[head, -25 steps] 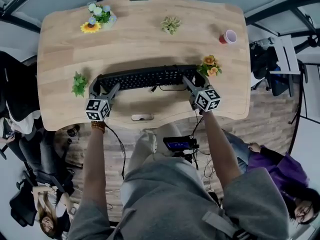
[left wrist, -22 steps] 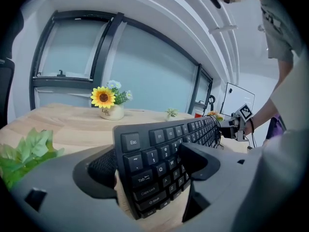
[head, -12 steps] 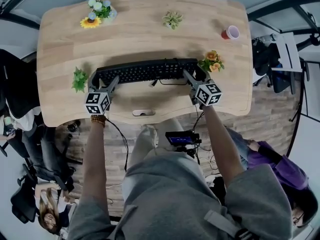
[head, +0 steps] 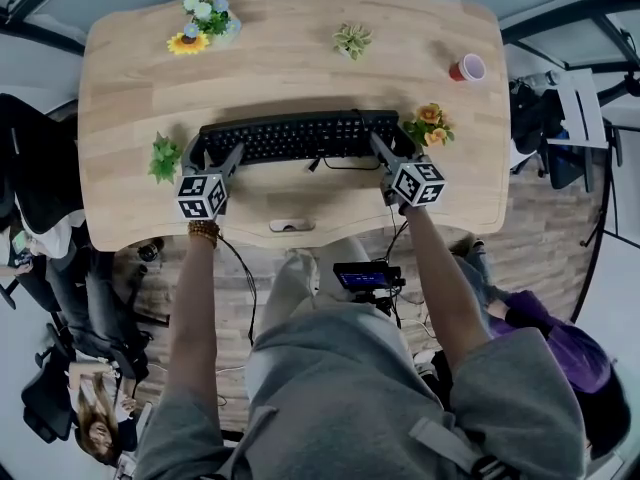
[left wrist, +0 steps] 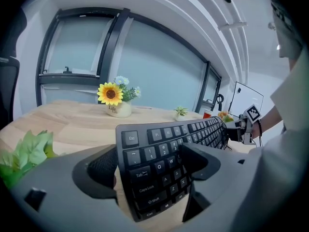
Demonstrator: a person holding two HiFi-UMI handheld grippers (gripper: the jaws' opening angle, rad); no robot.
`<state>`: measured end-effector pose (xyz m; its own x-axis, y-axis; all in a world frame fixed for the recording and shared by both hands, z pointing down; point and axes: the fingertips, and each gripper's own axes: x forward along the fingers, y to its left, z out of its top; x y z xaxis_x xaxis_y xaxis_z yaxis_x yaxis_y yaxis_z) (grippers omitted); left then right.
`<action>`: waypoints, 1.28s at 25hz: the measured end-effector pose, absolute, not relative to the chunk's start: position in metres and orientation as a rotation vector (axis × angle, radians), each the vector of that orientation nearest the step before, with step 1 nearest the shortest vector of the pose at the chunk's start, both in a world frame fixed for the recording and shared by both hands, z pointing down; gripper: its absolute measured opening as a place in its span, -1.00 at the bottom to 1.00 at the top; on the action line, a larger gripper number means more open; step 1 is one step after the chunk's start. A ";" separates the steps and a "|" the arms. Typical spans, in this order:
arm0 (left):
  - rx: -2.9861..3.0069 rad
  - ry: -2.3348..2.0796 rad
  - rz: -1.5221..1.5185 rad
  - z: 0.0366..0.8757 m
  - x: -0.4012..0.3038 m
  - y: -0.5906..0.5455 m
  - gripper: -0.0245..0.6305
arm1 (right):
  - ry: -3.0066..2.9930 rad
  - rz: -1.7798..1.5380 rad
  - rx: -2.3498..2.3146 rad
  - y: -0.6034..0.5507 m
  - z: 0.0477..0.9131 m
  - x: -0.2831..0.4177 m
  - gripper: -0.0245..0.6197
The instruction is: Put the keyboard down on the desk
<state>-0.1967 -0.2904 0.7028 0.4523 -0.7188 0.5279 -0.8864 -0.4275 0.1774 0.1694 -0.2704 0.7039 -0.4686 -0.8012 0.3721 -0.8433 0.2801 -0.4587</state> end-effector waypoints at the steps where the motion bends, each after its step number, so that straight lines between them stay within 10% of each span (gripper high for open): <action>1: 2.269 -1.352 0.528 0.703 -0.197 -0.291 0.29 | -2.453 0.955 1.586 -0.271 0.705 0.170 -0.06; 32: 2.127 -1.441 0.583 0.716 -0.199 -0.312 0.28 | -2.116 0.983 1.653 -0.303 0.730 0.162 -0.05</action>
